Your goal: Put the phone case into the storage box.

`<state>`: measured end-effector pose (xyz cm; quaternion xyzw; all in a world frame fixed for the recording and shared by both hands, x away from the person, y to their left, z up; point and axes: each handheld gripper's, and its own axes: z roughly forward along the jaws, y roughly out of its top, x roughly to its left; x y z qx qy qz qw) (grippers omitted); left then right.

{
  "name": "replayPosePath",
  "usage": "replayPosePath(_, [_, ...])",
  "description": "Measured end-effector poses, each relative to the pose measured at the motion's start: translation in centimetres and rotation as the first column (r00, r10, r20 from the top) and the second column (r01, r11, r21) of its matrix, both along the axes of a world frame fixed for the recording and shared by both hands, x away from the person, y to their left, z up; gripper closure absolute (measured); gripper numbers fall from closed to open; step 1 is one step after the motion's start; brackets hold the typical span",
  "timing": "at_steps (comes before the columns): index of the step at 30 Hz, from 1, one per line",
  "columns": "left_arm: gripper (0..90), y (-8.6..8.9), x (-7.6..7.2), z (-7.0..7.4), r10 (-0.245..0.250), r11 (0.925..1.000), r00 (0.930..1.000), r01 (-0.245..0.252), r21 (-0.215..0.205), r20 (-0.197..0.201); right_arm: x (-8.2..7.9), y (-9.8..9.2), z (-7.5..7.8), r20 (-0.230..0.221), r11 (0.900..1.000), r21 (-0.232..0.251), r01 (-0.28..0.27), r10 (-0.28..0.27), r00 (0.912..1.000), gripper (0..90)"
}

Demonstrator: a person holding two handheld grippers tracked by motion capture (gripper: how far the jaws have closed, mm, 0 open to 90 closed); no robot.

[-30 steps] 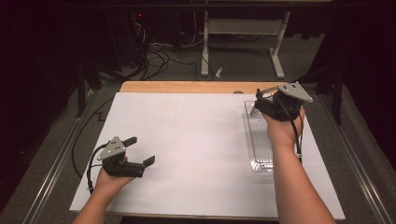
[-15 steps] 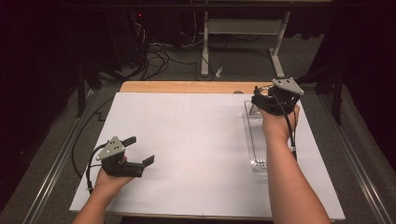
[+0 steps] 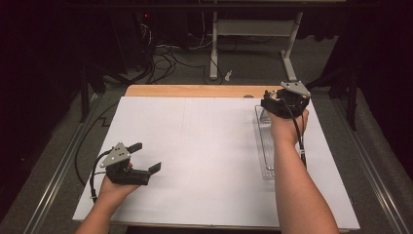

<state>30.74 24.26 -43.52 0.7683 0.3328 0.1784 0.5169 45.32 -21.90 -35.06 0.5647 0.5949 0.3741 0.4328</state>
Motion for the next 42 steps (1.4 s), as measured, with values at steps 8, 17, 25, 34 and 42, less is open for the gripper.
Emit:
replayPosePath(8, [0.7,0.0,0.0,0.0,0.0,1.0,1.0,0.0,-0.002,-0.001,1.0,0.4,-0.5,-0.026,1.0,0.01,0.013,-0.013,0.9996,13.6])
replayPosePath(17, [0.7,0.1,-0.1,0.0,0.001,1.0,1.0,-0.001,-0.005,0.0,2.1,0.9,-1.0,-0.052,0.999,-0.003,0.036,-0.036,0.998,13.6])
replayPosePath(25, [0.7,0.1,0.0,0.0,-0.001,1.0,1.0,0.001,-0.001,-0.001,2.9,1.1,-1.6,-0.069,0.998,-0.006,0.062,-0.063,0.9957,13.5])
replayPosePath(34, [0.8,0.0,0.0,-0.1,-0.005,1.0,1.0,0.005,-0.001,-0.003,3.3,1.0,-2.0,-0.073,0.997,-0.006,0.074,-0.074,0.9945,13.5])
replayPosePath(42, [0.7,-0.2,0.0,-0.1,-0.009,1.0,1.0,0.009,0.003,-0.004,3.7,1.1,-2.1,-0.072,0.997,-0.001,0.083,-0.083,0.994,13.4])
